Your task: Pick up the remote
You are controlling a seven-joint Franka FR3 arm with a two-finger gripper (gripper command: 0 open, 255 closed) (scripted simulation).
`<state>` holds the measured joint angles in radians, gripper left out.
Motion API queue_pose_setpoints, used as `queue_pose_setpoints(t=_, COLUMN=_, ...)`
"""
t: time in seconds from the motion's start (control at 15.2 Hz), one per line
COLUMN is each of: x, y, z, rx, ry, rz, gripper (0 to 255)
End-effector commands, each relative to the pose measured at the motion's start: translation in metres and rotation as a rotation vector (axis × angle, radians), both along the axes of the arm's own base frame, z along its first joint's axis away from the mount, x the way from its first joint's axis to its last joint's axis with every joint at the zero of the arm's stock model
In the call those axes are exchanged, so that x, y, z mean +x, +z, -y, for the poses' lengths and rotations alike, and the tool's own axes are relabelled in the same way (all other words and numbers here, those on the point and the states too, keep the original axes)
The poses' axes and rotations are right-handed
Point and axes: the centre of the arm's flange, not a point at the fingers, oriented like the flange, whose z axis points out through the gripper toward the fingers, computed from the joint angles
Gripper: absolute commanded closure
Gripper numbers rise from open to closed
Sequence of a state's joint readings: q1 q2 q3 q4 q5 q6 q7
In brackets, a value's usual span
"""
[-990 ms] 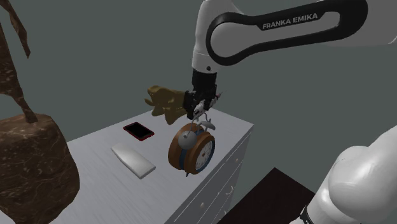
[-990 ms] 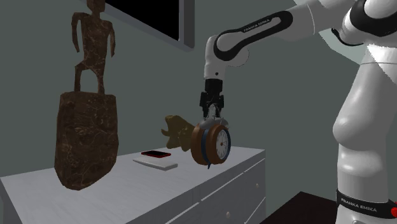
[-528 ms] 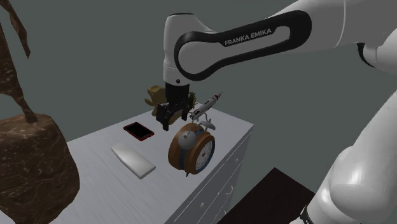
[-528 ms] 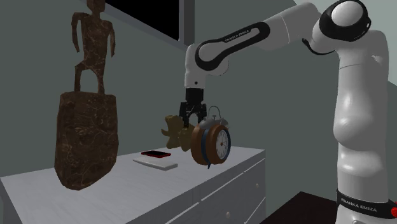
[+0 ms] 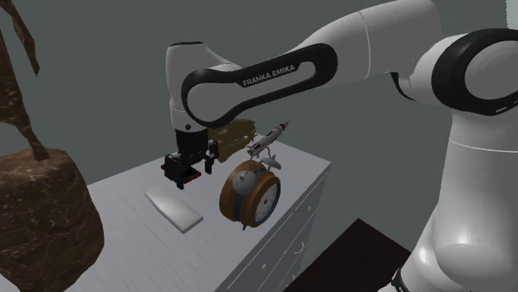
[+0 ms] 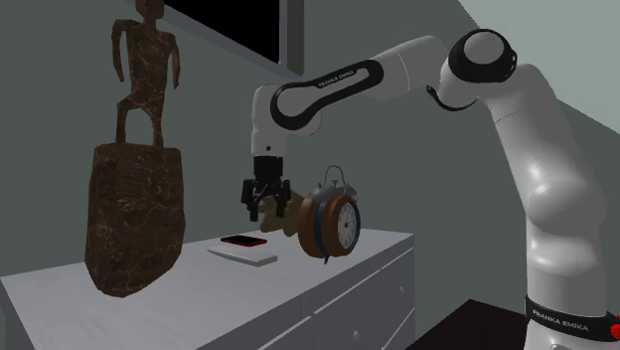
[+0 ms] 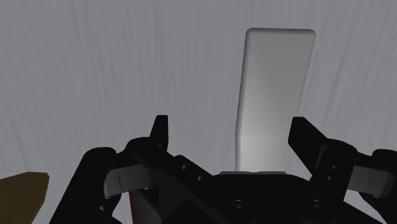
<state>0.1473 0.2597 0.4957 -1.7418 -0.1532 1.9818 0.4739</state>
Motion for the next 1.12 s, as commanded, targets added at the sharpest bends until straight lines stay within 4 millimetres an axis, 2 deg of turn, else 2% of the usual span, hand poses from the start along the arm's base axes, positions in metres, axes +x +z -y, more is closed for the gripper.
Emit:
queue_pose_setpoints(t=0.0, x=0.013, y=-0.015, z=-0.019, rx=-0.002, ry=0.000, rz=-0.009, gripper=0)
queue_pose_setpoints(t=0.33, x=0.039, y=-0.045, z=-0.066, rx=-0.004, ry=0.005, rz=-0.028, gripper=0)
queue_pose_setpoints(t=0.79, x=0.039, y=-0.082, z=-0.066, rx=-0.004, ry=0.005, rz=-0.028, gripper=0)
queue_pose_setpoints(t=0.92, x=0.039, y=-0.085, z=-0.066, rx=-0.004, ry=0.005, rz=-0.028, gripper=0)
queue_pose_setpoints(t=0.99, x=0.039, y=-0.085, z=-0.066, rx=-0.004, ry=0.005, rz=-0.028, gripper=255)
queue_pose_setpoints(t=1.06, x=0.039, y=-0.085, z=-0.066, rx=-0.004, ry=0.005, rz=-0.028, gripper=255)
